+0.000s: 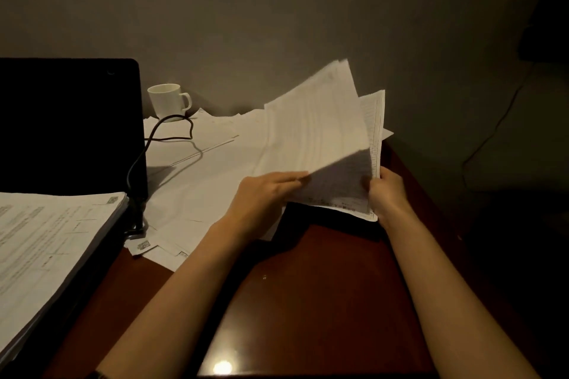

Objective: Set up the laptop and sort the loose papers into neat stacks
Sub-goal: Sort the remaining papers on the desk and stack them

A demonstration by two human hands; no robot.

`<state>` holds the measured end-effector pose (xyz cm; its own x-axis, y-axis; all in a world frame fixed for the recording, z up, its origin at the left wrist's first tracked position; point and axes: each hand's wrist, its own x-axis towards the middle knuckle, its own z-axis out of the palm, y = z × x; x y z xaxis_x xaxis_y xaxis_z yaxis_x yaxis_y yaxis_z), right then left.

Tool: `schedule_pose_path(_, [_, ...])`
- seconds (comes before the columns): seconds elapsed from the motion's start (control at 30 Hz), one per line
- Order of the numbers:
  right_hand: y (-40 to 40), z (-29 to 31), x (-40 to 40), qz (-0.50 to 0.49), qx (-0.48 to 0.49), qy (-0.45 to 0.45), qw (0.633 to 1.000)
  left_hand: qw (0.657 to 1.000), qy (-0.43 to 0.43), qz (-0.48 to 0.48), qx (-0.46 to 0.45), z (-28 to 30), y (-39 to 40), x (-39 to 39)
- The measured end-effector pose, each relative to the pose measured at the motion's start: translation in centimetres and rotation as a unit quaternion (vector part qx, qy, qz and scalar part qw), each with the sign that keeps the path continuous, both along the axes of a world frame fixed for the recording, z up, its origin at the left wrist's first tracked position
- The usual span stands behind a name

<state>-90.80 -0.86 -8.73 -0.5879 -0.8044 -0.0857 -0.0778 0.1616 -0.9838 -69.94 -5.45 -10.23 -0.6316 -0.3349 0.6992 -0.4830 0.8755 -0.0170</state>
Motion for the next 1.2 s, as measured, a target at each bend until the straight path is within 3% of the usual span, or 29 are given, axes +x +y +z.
schedule_pose_path(0.1, [0.1, 0.1, -0.6, -0.013, -0.004, -0.012, 1.0, 0.999, -0.036, -0.031, 0.005, -0.3, 0.2, -0.1])
schedule_pose_path(0.27, [-0.1, 0.4, -1.5, -0.044, -0.035, -0.059, 0.997, 0.999, -0.021, -0.037, -0.008, 0.1, 0.3, -0.2])
schedule_pose_path(0.5, [-0.4, 0.0, -0.9, 0.046, 0.083, -0.037, 0.995, 0.994, -0.079, -0.059, 0.035, 0.0, 0.3, 0.1])
schedule_pose_path(0.67, [0.0, 0.9, -0.6, 0.075, 0.073, -0.122, 0.987, 0.984, -0.143, -0.082, 0.064, -0.5, 0.5, -0.4])
schedule_pose_path(0.73, [0.1, 0.4, -0.1, 0.076, 0.095, -0.037, 0.992, 0.988, -0.109, -0.088, 0.064, -0.1, 0.7, -0.1])
schedule_pose_path(0.8, [0.0, 0.0, 0.5, 0.056, 0.091, 0.034, 0.994, 0.993, 0.0, -0.037, 0.109, 0.4, 0.3, 0.7])
schedule_pose_path(0.87, [-0.2, -0.5, 1.2, 0.05, 0.071, 0.043, 0.995, 0.97, 0.112, 0.103, 0.191, 0.8, -0.8, 1.9])
schedule_pose_path(0.9, [-0.3, -0.6, 1.6, 0.045, 0.059, 0.048, 0.996, 0.944, 0.117, 0.21, 0.225, 0.6, -1.8, 2.7])
schedule_pose_path(0.97, [-0.7, -0.9, 2.3, 0.039, 0.033, 0.055, 0.997, 0.875, 0.027, 0.4, 0.27, 0.0, -3.8, 4.8])
schedule_pose_path(1.03, [-1.1, -1.2, 2.9, 0.031, 0.013, 0.058, 0.998, 0.823, -0.036, 0.476, 0.307, -0.8, -5.3, 6.4])
schedule_pose_path(1.2, [-1.4, -1.8, 4.0, 0.042, -0.016, 0.067, 0.997, 0.801, -0.028, 0.534, 0.267, -0.8, -7.1, 6.6])
